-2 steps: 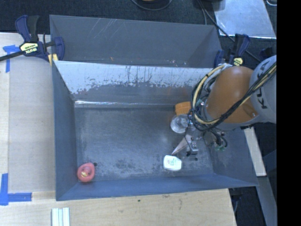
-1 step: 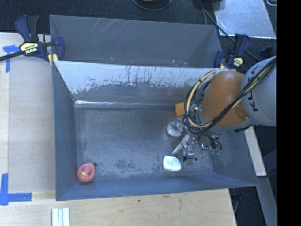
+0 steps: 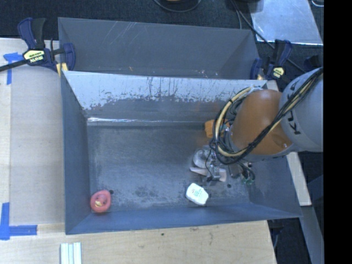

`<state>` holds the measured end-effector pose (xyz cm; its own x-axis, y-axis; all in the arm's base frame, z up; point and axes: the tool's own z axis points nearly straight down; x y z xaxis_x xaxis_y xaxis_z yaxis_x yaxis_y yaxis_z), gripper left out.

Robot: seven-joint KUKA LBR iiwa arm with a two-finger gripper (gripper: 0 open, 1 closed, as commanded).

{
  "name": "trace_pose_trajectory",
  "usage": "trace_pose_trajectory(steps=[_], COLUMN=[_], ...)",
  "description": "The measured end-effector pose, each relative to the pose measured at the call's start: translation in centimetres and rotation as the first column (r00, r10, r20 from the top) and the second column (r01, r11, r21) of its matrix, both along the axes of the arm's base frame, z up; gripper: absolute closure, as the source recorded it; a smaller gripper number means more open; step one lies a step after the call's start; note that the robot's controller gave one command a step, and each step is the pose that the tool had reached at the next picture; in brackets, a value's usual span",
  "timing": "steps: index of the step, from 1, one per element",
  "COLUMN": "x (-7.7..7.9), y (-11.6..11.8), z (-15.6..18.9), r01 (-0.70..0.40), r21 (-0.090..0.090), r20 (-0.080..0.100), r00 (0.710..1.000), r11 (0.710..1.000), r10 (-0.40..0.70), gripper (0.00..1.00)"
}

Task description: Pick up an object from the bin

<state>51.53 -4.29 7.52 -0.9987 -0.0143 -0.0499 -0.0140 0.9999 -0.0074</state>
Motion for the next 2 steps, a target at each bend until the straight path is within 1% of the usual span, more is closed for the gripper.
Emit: trace_pose_trajectory(steps=[2], x=[-0.01], y=[0.00], z=[0.54], r01=[0.000], r21=[0.000], r20=[0.001], r00=[1.000], r11=[1.000], r10=[0.000], gripper=[1.00])
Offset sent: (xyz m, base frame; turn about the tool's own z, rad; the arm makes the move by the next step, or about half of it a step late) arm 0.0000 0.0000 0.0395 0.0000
